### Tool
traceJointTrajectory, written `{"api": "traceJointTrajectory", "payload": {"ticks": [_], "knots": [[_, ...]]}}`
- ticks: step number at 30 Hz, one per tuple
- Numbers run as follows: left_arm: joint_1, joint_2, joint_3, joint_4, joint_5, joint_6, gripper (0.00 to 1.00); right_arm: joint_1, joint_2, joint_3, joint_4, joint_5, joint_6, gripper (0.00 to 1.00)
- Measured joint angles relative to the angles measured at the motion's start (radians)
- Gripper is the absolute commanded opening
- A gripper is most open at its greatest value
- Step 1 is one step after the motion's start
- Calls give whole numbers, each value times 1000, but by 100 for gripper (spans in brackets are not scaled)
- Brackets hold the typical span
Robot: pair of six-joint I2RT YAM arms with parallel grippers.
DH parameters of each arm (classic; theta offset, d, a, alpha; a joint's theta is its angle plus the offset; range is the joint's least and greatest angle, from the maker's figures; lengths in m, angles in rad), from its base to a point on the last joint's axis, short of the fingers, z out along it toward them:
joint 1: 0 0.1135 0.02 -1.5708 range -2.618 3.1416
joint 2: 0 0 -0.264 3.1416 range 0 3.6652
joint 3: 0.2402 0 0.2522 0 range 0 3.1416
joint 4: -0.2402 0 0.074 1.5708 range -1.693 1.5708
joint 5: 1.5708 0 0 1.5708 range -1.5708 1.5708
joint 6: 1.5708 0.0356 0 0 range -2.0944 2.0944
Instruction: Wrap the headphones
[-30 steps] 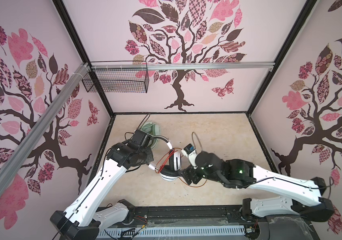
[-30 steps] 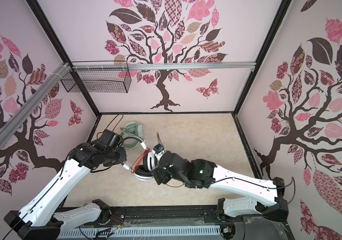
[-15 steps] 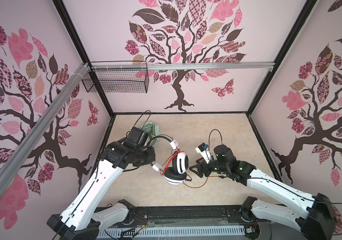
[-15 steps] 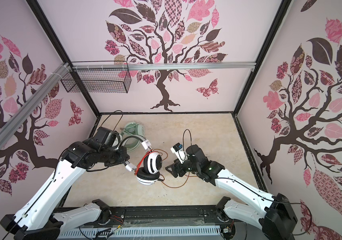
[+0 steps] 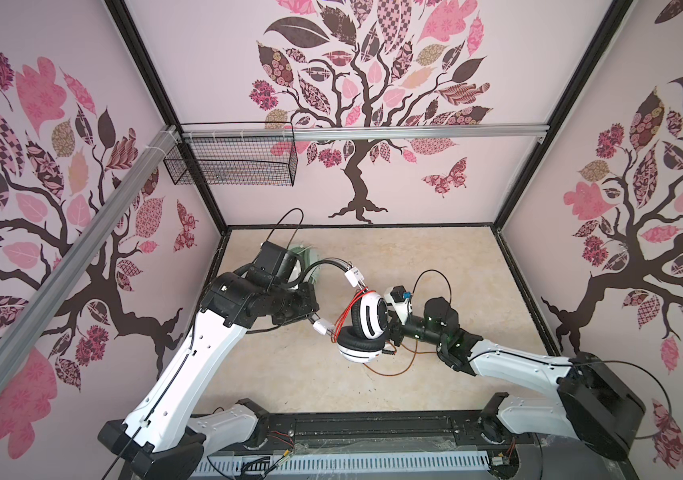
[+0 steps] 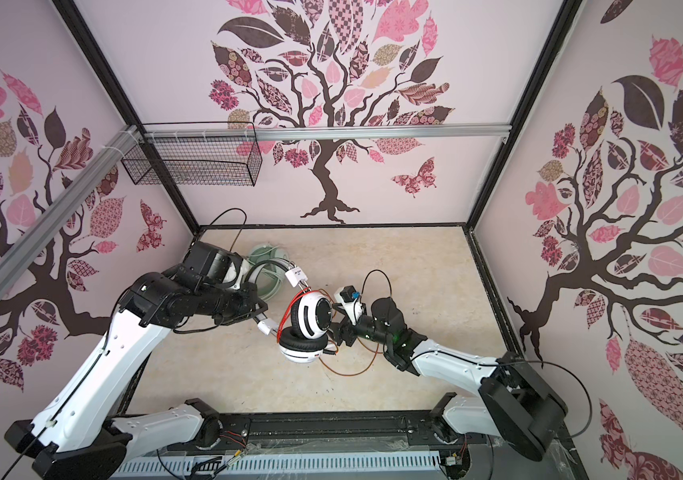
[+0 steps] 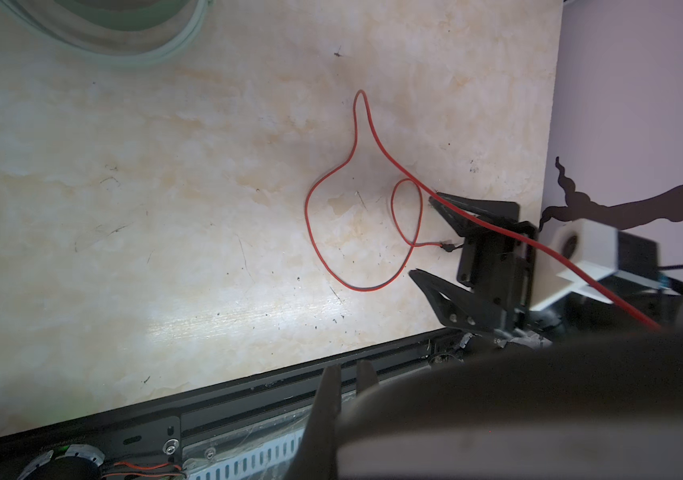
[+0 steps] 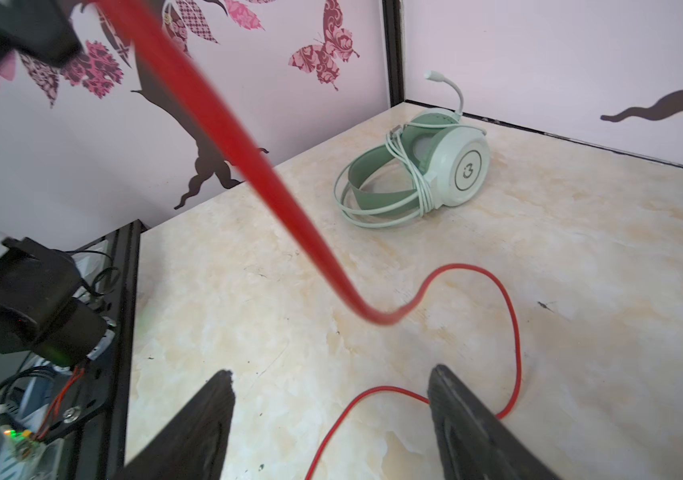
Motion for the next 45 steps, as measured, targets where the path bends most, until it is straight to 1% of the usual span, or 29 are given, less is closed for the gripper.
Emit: {"api": "traceJointTrajectory", "payload": {"ticks": [5, 7, 9, 14, 19, 24, 28, 33, 38, 40, 42, 43, 45], "knots": [[0, 19, 66, -2, -11, -4, 0, 0, 139, -43, 180, 85, -27, 81], [1, 26, 76, 0, -18, -4, 0, 0, 206, -55, 285, 111, -41, 85], [3, 33, 81, -1, -24, -4, 0, 0, 293, -63, 416, 154, -55, 85], [16, 48, 98, -5, -40, 0, 0, 5, 472, -62, 658, 305, -84, 80], [56, 51, 125, -6, -40, 15, 0, 16, 547, -32, 787, 447, -166, 78], [76, 51, 126, -5, -28, 21, 0, 21, 587, 39, 820, 520, -242, 78], [76, 51, 126, -4, -10, 24, 0, 21, 641, 156, 798, 527, -266, 77], [77, 52, 141, -3, 5, 23, 0, 21, 704, 282, 746, 493, -239, 69], [83, 58, 189, -5, 14, 24, 0, 21, 730, 330, 708, 454, -159, 65], [87, 61, 211, -5, 18, 25, 0, 21, 732, 335, 705, 442, -126, 60], [92, 64, 229, -5, 22, 26, 0, 21, 737, 335, 706, 434, -93, 37], [95, 66, 235, -6, 22, 26, 0, 21, 739, 335, 706, 432, -81, 28], [100, 70, 248, -11, 24, 31, 0, 21, 742, 335, 705, 424, -50, 13]]}}
